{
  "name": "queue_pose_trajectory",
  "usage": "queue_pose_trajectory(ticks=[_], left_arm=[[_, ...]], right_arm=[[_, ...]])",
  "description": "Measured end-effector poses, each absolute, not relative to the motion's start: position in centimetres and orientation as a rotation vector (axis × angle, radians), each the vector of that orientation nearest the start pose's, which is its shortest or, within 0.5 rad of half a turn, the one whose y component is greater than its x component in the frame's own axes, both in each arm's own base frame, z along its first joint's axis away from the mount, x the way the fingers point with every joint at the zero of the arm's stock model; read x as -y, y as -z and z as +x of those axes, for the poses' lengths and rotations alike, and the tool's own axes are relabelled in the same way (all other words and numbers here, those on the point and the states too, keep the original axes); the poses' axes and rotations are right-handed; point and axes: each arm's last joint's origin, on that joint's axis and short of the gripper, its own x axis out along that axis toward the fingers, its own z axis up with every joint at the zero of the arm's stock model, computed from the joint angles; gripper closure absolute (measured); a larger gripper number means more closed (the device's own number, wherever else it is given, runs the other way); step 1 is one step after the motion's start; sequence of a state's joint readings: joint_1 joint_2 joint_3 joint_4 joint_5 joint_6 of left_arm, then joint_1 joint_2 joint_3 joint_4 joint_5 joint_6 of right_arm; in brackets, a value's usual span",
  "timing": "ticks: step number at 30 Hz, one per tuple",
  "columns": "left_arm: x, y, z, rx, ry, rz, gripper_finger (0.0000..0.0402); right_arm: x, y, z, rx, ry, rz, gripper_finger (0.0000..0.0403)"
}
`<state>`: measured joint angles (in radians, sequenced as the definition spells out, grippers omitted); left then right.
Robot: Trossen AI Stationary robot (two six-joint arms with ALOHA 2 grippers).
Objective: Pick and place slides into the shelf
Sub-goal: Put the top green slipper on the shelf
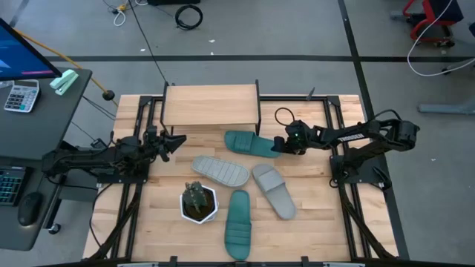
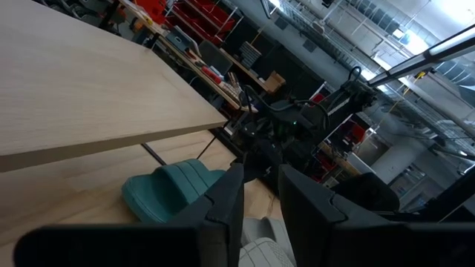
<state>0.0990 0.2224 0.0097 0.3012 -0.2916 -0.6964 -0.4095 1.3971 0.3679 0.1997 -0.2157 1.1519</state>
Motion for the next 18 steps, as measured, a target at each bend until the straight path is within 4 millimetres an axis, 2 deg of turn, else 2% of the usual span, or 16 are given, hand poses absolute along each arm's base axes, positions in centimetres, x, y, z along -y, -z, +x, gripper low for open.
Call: queue_pose_trajectory(ticks=[7, 13, 18], left_arm=[[-1.91, -17.71, 10.84, 0.221, -0.344, -0.695, 0.0308], [-1.91, -17.71, 10.84, 0.221, -0.344, -0.694, 0.0318], [-1.91, -17.71, 10.84, 0.221, -0.344, -0.695, 0.0318]], right_arm=[[8.05, -11.32, 20.13, -0.619, 0.622, 1.319, 0.0221], [8.1, -11.4, 20.18, -0.61, 0.617, 1.313, 0.0342], [8.08, -11.43, 20.21, -0.617, 0.595, 1.301, 0.0345]])
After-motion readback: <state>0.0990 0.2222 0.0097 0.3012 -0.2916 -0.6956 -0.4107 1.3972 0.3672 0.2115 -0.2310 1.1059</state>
